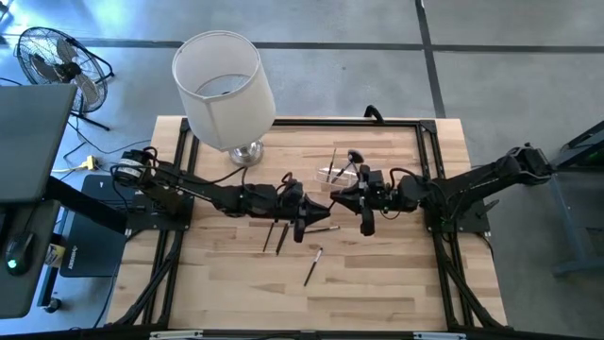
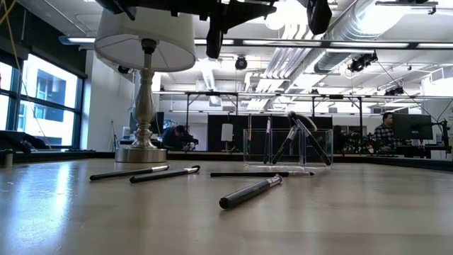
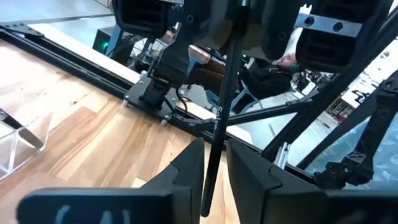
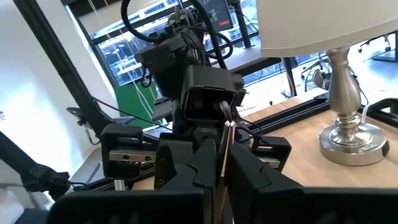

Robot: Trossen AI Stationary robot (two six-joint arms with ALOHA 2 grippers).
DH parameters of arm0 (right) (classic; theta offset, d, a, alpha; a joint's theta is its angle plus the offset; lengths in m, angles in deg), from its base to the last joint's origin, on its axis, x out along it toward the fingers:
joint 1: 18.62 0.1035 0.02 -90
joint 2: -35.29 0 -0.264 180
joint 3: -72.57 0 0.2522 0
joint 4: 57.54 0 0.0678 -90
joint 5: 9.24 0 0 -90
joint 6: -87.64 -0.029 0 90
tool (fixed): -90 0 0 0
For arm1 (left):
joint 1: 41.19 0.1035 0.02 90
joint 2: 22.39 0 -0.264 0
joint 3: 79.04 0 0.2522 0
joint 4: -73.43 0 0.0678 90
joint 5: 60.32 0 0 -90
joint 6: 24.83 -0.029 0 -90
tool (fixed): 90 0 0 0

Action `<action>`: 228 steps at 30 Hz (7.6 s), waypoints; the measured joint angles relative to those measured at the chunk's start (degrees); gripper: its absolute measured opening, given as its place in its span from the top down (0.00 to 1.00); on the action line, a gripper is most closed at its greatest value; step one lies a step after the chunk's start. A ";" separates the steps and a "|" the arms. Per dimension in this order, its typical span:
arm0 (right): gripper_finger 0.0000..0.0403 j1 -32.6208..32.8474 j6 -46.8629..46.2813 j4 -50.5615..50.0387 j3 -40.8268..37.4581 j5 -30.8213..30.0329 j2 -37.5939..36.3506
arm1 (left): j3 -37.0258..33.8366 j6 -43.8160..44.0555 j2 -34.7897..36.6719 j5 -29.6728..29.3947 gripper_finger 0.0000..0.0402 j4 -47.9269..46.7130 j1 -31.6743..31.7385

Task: Pick & Place Makeup Supplies
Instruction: Put the makeup brush into the transparent organizer

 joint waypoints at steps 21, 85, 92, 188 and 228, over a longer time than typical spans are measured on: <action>0.97 -0.05 -5.52 -2.74 0.00 3.27 0.00 | 0.00 7.09 0.00 12.38 0.77 -0.93 3.54; 0.91 -1.81 -6.10 -8.87 0.00 9.88 0.02 | 19.82 -0.29 -5.66 11.49 0.97 -28.40 3.39; 0.75 -1.95 -3.77 -14.52 -0.02 10.30 -4.28 | 19.76 -0.25 -5.66 9.60 0.97 -28.69 3.32; 0.63 -0.70 -21.94 -36.05 -21.55 6.21 -30.49 | 46.82 -25.89 -18.53 -14.03 0.84 -55.37 8.94; 0.89 2.13 -26.47 -24.37 -21.53 2.21 -24.87 | 35.79 23.35 -20.63 -4.71 0.99 -77.73 -9.58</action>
